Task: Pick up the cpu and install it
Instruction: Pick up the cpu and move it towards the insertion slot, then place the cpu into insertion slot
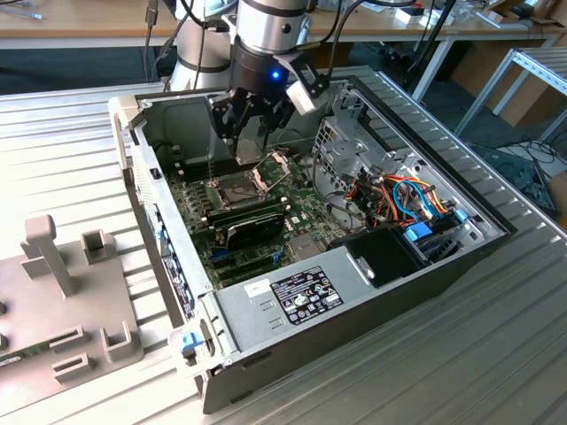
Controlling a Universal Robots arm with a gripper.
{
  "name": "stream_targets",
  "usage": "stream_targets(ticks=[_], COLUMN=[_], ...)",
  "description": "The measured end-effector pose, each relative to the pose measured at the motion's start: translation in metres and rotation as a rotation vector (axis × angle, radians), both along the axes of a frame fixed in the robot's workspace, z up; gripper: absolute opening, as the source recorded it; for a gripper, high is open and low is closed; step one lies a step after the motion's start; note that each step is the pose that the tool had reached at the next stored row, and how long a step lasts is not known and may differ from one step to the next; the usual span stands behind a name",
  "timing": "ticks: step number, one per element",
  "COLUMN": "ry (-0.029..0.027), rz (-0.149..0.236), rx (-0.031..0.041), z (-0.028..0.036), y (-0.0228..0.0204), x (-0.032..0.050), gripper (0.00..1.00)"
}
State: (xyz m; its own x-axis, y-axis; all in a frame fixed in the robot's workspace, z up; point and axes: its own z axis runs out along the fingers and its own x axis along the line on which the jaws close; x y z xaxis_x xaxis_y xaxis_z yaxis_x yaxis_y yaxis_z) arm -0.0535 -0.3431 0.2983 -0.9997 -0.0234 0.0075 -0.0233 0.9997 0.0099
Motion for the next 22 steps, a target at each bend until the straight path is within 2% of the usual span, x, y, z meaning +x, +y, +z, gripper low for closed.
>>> stream_targets(ticks=[19, 22], ry=[-0.0001, 0.0], rz=[-0.001, -0.047], rx=[0.0002, 0.0002], z=[0.0002, 0.0002], y=[-0.001, -0.001], x=[0.0001, 0.0001], gripper=[0.55, 0.55])
